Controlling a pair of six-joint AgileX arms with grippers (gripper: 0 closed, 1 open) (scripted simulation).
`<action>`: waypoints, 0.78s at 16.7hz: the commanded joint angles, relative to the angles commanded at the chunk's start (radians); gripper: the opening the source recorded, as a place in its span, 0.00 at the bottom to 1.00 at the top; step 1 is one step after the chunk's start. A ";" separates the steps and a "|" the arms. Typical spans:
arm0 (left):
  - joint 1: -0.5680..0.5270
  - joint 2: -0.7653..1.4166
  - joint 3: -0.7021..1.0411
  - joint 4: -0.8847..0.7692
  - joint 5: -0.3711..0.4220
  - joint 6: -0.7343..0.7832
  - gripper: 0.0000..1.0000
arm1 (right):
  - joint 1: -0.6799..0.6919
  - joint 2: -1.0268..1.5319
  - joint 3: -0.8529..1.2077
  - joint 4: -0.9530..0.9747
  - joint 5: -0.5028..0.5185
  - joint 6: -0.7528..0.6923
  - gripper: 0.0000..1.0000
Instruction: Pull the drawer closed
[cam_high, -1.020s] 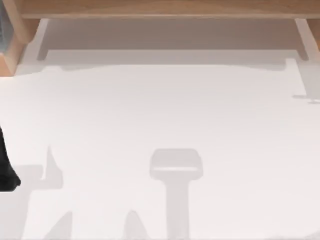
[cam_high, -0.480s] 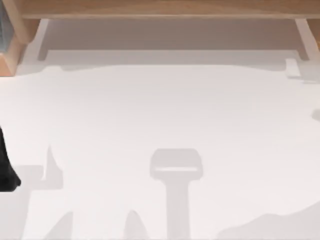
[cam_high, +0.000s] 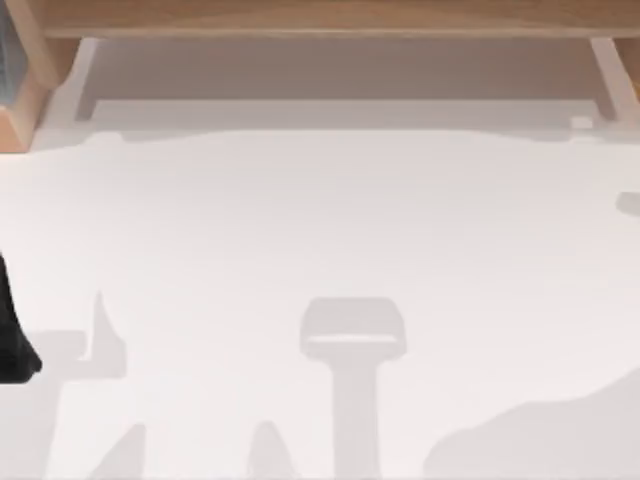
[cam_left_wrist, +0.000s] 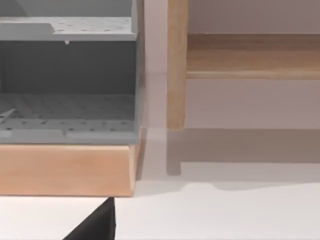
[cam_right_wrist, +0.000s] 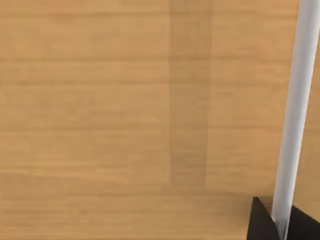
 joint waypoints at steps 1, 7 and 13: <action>0.000 0.000 0.000 0.000 0.000 0.000 1.00 | 0.009 0.018 0.041 -0.023 0.009 -0.001 0.00; 0.000 0.000 0.000 0.000 0.000 0.000 1.00 | 0.031 0.057 0.130 -0.078 0.033 -0.003 0.00; 0.000 0.000 0.000 0.000 0.000 0.000 1.00 | 0.031 0.057 0.130 -0.078 0.033 -0.003 0.38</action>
